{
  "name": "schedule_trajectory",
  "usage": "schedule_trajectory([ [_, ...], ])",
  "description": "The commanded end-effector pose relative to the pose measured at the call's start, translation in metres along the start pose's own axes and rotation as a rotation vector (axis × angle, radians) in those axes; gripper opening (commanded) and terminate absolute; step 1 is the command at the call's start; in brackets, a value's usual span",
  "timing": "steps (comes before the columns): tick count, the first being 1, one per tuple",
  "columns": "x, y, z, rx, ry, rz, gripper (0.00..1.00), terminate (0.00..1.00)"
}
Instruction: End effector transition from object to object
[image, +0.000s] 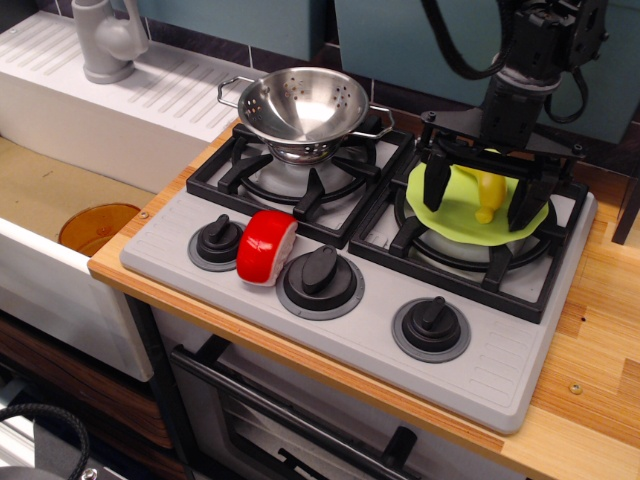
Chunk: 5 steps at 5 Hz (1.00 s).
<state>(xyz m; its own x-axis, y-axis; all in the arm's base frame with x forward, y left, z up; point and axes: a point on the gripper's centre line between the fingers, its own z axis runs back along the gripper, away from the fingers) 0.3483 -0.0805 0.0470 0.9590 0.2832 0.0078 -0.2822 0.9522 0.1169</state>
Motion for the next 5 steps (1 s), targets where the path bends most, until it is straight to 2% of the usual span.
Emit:
schedule_trajectory([
  [1,0.009,0.004,0.053,-0.011,-0.027,0.003,1.0,0.0],
  [2,0.014,0.022,0.061,-0.003,-0.029,-0.035,1.0,0.0],
  [5,-0.001,0.083,0.046,-0.008,-0.063,-0.097,1.0,0.0],
])
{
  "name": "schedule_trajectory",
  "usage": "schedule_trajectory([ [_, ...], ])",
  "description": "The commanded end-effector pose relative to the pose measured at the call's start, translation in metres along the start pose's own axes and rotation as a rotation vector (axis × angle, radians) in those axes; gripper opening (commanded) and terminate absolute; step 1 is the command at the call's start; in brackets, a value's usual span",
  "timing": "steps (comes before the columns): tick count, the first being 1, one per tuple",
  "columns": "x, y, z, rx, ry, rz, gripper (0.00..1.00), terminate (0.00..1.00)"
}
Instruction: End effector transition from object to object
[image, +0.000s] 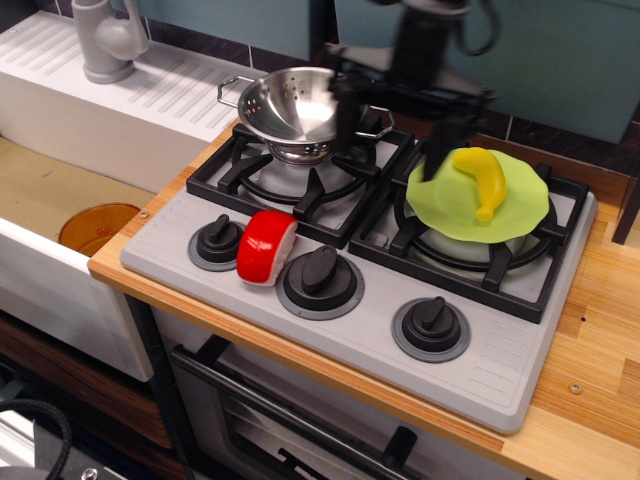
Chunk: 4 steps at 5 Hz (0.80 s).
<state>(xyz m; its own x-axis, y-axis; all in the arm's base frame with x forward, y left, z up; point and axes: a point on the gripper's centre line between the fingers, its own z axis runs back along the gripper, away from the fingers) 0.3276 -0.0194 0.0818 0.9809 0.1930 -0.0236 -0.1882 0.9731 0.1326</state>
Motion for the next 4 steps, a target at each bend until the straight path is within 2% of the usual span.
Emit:
schedule_trajectory([
  [1,-0.008,0.024,0.01,-0.023,-0.095,-0.006,1.0,0.0],
  [4,-0.022,0.038,-0.018,-0.039,-0.118,-0.002,1.0,0.0],
])
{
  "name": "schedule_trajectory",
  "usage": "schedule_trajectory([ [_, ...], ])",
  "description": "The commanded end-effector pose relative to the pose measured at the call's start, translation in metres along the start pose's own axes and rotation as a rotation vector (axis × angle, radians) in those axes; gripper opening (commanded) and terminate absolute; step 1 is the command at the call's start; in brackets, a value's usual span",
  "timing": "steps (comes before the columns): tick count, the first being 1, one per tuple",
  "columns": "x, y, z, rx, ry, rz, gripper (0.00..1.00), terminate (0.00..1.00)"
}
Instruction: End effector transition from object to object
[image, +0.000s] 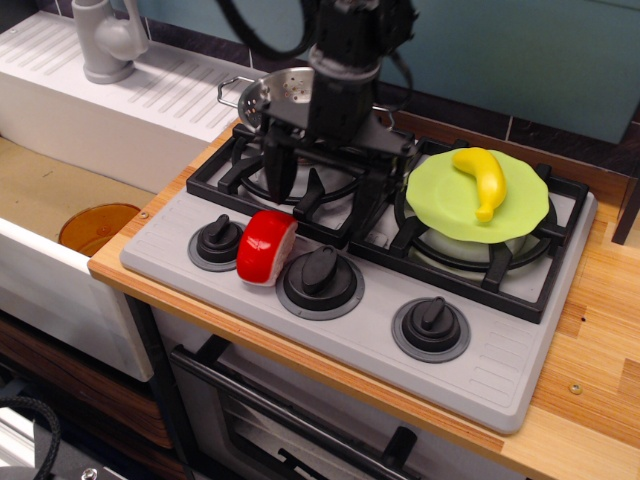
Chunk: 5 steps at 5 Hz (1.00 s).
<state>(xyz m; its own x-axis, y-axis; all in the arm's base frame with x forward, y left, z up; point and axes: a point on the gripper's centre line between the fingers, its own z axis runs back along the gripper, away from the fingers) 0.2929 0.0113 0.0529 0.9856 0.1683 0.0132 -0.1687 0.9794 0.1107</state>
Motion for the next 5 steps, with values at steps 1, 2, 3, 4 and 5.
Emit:
schedule_trajectory([
  [1,0.003,0.011,0.01,-0.017,-0.091,0.017,1.0,0.0],
  [2,0.0,0.012,0.008,-0.012,-0.099,0.025,1.0,0.0],
  [3,-0.003,0.015,0.004,-0.015,-0.105,0.033,1.0,0.0],
  [4,-0.007,0.016,0.0,0.003,-0.127,0.042,1.0,0.0],
  [5,-0.006,0.021,-0.008,-0.004,-0.143,0.035,1.0,1.0],
])
